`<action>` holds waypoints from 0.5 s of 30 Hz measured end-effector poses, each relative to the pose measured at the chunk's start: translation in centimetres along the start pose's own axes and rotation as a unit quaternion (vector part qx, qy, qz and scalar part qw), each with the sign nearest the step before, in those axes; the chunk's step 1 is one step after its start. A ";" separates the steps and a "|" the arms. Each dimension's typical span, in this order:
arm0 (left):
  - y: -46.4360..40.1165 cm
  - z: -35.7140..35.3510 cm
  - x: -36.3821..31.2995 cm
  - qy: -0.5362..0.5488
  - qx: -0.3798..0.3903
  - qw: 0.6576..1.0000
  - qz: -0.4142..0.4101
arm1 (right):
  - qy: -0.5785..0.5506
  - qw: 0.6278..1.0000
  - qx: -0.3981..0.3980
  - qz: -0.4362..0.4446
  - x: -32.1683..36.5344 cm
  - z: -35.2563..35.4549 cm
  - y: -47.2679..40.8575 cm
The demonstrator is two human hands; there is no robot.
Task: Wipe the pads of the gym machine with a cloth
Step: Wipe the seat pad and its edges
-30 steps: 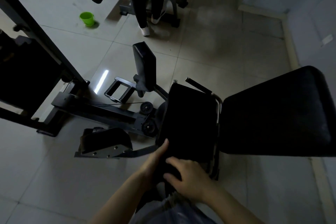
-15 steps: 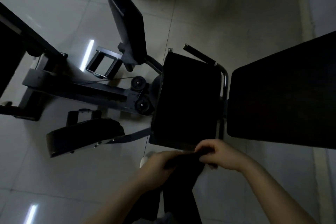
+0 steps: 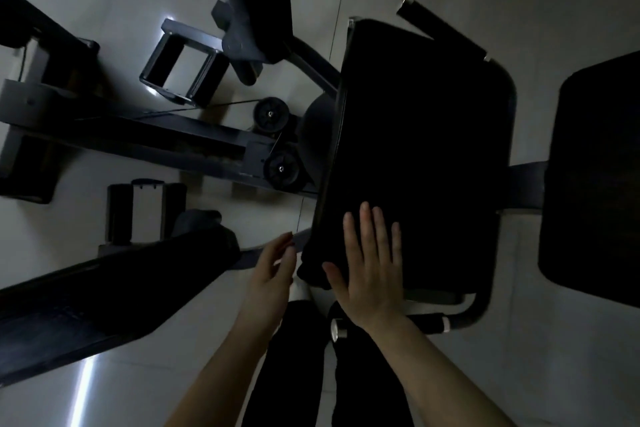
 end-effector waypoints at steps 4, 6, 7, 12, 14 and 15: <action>-0.4 -1.8 -0.2 0.077 -0.016 0.996 0.044 | 0.000 0.993 0.006 0.118 1.5 0.9 -4.5; -1.5 -2.0 -1.1 0.079 -0.063 0.994 0.038 | 0.000 0.995 -0.015 0.098 1.0 1.8 -9.3; -2.2 -2.1 -1.8 0.061 -0.082 0.994 0.030 | 0.003 0.996 -0.024 0.081 0.4 2.2 -11.9; -6.9 -4.4 -6.4 -0.058 -0.112 0.990 -0.056 | -0.005 0.996 -0.052 0.066 -3.0 4.5 -22.1; -8.9 -6.0 -7.6 -0.098 -0.112 0.986 -0.070 | -0.007 0.997 -0.063 0.033 -5.1 5.7 -26.0; -9.8 -6.7 -8.0 -0.114 -0.113 0.985 -0.069 | -0.008 0.998 -0.062 -0.002 -6.2 6.3 -27.9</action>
Point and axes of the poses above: each hand's wrist, its own y-axis away from the middle knuckle, its own z-axis out of the back of the hand, x = y × z, the point moved 5 cm from there along -y, towards the middle knuckle, and after that the axes turned 7 degrees about -z, right-handed, at the moved point
